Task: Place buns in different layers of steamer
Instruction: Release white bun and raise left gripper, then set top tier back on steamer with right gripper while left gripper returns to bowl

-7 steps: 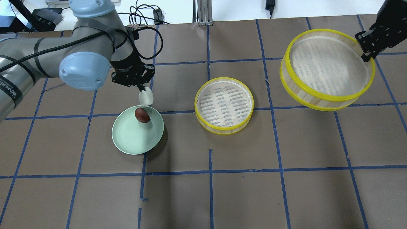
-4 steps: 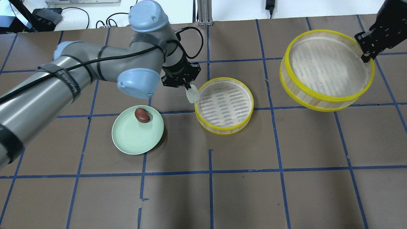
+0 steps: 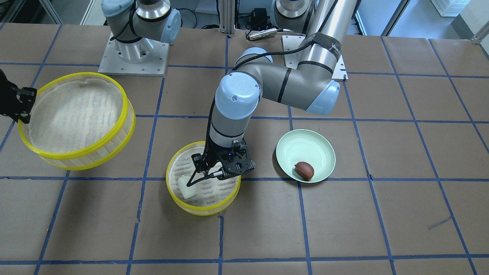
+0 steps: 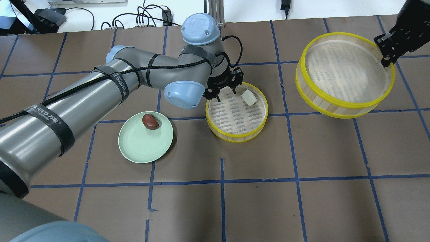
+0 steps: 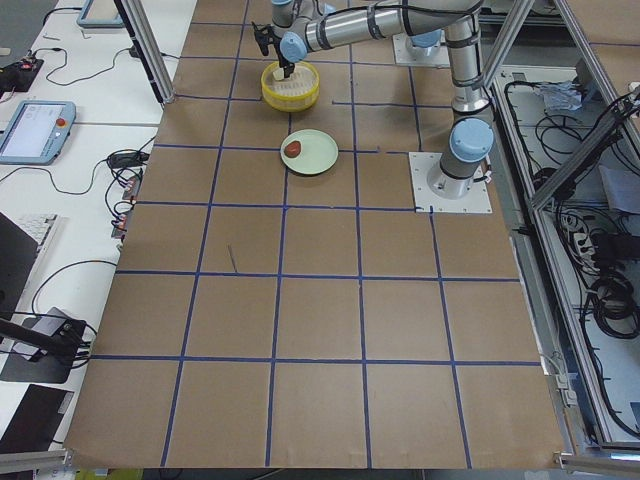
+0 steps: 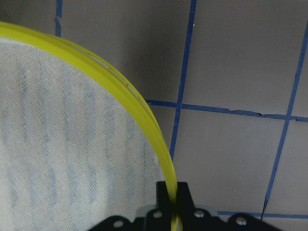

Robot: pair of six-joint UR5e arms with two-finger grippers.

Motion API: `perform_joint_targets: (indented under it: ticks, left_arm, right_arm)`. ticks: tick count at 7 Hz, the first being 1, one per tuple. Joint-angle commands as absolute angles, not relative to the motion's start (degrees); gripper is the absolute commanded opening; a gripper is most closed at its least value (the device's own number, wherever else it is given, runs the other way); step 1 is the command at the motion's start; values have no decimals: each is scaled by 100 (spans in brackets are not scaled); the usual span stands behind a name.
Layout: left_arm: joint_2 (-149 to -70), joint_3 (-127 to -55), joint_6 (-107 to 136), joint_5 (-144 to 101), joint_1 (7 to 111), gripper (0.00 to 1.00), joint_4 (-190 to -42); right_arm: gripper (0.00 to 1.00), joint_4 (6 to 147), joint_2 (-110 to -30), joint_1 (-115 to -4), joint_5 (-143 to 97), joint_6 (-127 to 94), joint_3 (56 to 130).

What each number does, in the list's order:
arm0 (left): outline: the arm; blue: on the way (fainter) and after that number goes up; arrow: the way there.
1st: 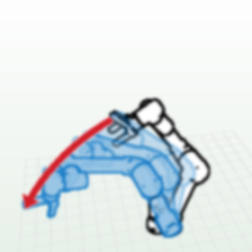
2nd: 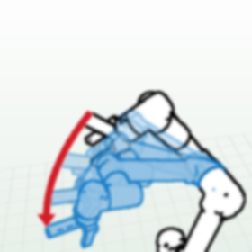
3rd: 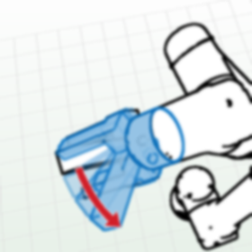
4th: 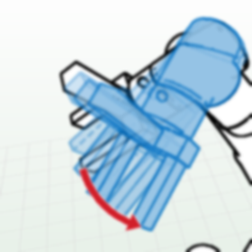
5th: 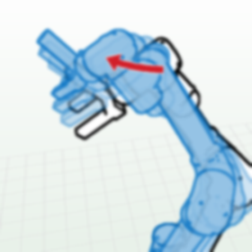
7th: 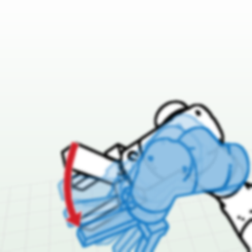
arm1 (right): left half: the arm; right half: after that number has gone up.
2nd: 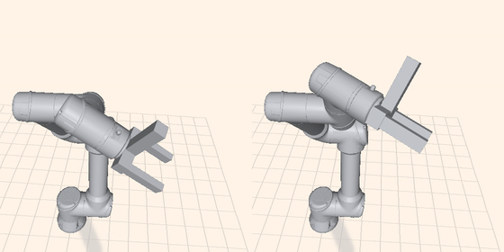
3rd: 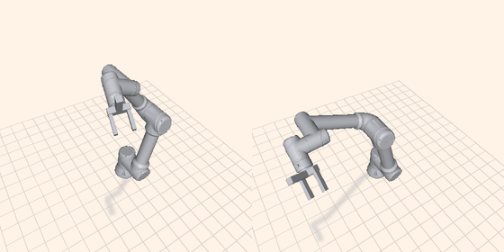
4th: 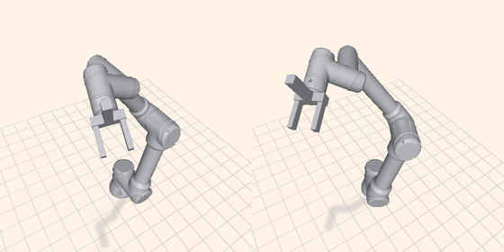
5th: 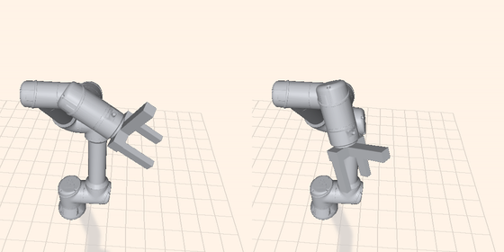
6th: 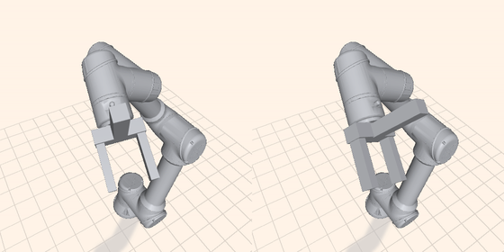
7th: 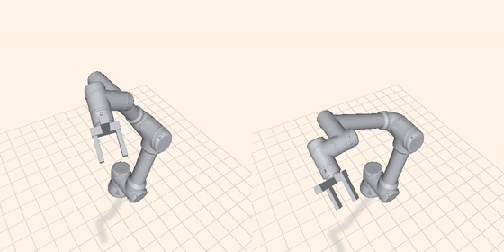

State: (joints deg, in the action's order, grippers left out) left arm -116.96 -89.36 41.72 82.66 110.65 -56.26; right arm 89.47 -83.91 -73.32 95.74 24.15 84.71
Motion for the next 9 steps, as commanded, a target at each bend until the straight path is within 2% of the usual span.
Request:
perform_joint_targets:
  ticks: [1,2,5,7,9]
  left_arm:
    - [-11550,-9034,2395,8854,10621,100,-5651]
    - [-11488,-9166,1660,8938,10130,100,-5721]
    - [-11076,-10209,504,8930,9204,100,-5678]
    - [-11013,-10659,510,9087,8983,100,-5669]
    - [-11100,-10793,527,9097,8965,100,-5660]
  right_arm:
    - [7,8947,-8402,-7356,9406,2278,8490]
    - [7,8921,-8394,-7504,9265,1807,8542]
    - [6,9420,-8088,-8908,9229,77,8823]
    - [6,10192,-7483,-9559,9229,-848,8956]
    - [6,10528,-7007,-9852,9237,-1317,8930]
